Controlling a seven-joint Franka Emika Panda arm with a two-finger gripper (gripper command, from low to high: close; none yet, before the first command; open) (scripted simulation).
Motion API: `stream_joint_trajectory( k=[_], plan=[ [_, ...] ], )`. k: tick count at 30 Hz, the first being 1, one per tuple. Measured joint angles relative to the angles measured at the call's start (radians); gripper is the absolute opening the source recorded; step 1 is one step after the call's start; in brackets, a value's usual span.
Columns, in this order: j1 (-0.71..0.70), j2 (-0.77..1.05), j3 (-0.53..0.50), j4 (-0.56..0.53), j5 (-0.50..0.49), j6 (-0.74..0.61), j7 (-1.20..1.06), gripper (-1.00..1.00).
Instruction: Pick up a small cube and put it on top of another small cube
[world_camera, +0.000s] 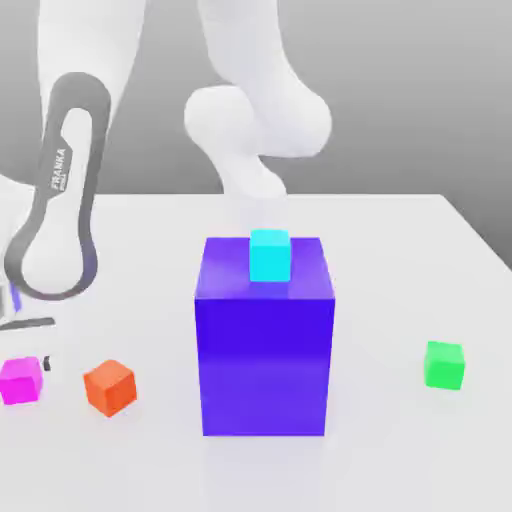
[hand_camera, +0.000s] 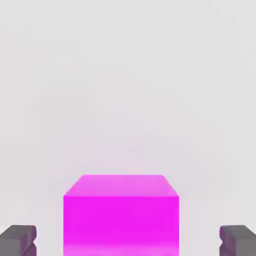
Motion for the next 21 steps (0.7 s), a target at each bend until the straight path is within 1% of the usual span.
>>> stream_joint_trajectory(
  k=[5,6,8,12,13,19,21],
  plan=[
    [-0.008,0.008,0.010,0.003,0.011,0.003,-0.008,-1.00],
    [0.003,-0.002,-0.003,-0.001,-0.001,-0.004,0.001,-1.00],
    [0.045,-0.048,-0.057,-0.015,-0.055,-0.034,0.042,-1.00],
    [0.130,-0.166,-0.168,-0.049,-0.205,-0.109,0.155,-1.00],
    [0.158,-0.166,-0.170,-0.036,-0.226,-0.117,0.177,-1.00],
    [0.383,-0.167,-0.073,0.011,-0.290,-0.138,0.360,-1.00],
    [0.455,-0.181,-0.035,0.009,-0.308,-0.141,0.427,-1.00]
  ],
)
